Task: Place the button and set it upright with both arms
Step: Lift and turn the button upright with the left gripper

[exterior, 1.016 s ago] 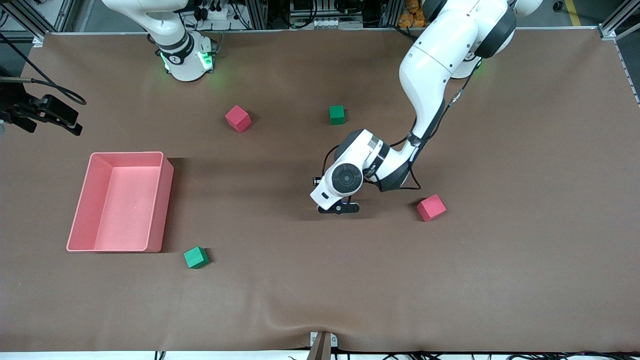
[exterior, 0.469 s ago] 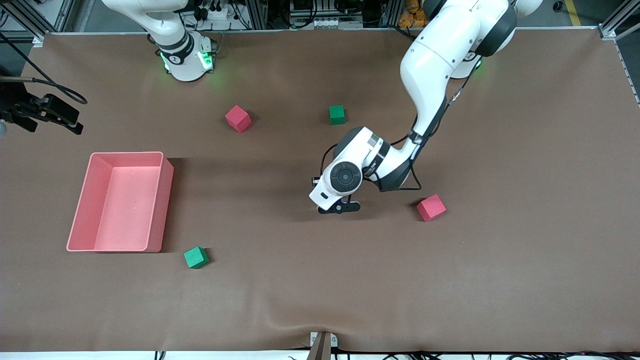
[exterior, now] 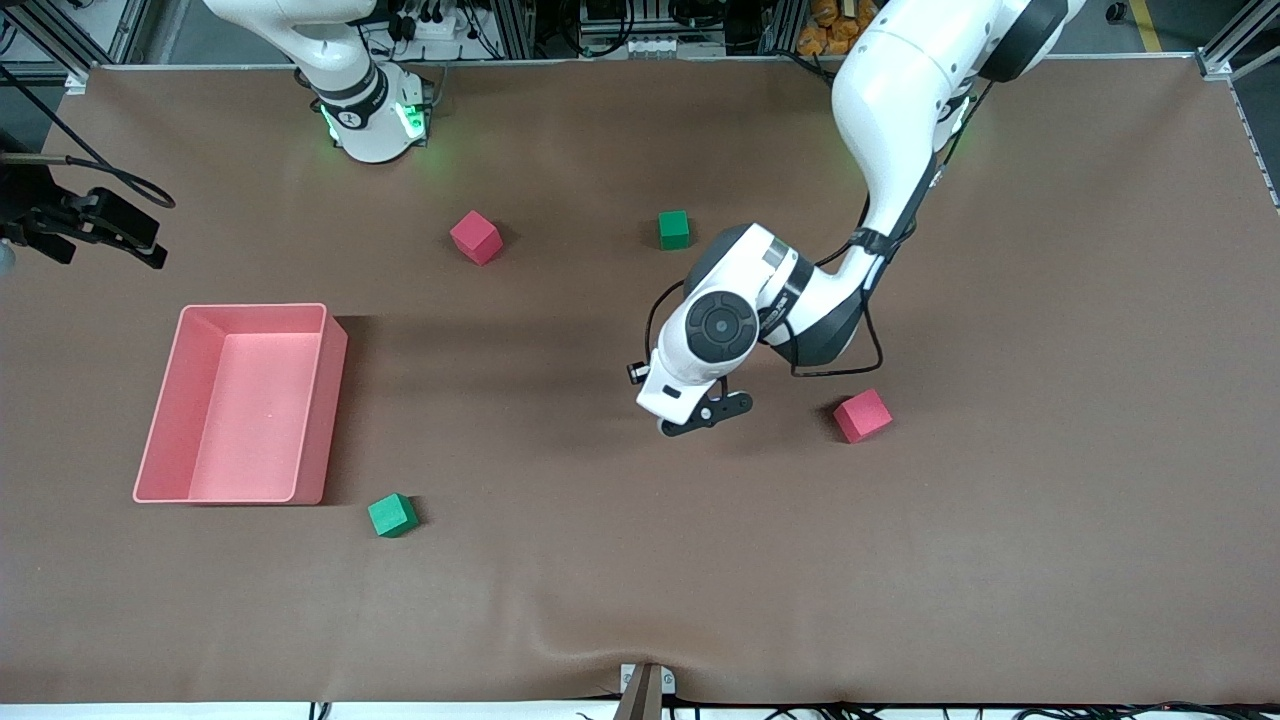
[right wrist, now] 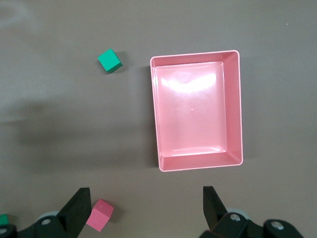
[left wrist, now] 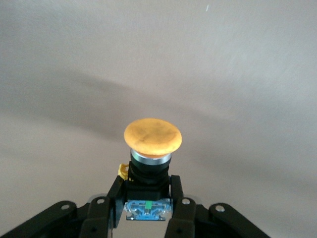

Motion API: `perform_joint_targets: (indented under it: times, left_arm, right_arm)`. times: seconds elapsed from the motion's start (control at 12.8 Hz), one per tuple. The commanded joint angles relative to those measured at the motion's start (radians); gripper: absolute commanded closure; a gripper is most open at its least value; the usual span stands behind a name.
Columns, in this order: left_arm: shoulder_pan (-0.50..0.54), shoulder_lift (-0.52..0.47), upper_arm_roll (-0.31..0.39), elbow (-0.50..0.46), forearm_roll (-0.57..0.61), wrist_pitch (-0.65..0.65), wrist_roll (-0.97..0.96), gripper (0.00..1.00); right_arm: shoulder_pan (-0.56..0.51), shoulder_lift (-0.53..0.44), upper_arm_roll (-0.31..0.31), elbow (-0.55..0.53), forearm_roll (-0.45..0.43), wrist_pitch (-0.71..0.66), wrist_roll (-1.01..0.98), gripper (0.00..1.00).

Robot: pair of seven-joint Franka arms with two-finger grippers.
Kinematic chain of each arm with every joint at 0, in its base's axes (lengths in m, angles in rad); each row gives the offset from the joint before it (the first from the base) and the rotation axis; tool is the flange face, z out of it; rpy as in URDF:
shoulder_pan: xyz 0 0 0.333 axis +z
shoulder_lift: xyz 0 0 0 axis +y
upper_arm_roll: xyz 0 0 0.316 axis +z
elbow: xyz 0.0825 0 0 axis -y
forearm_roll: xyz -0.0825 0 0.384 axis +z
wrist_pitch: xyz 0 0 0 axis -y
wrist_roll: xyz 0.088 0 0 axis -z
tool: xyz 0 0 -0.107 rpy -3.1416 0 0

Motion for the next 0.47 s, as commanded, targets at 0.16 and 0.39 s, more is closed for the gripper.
perform_joint_targets:
  times: [0.16,0.39]
  left_arm:
    - [-0.127,-0.045,0.017,-0.023,0.28,0.08,-0.421,1.0]
    - [-0.184,-0.016,0.015,-0.028,0.487,0.128,-0.736,1.0]
  right_arm:
    - [0.003,0.014,-0.004,0.028,0.011,-0.018,-0.009,0.0]
    - [0.001,0.014,-0.004,0.026,0.011,-0.021,-0.011,0.0]
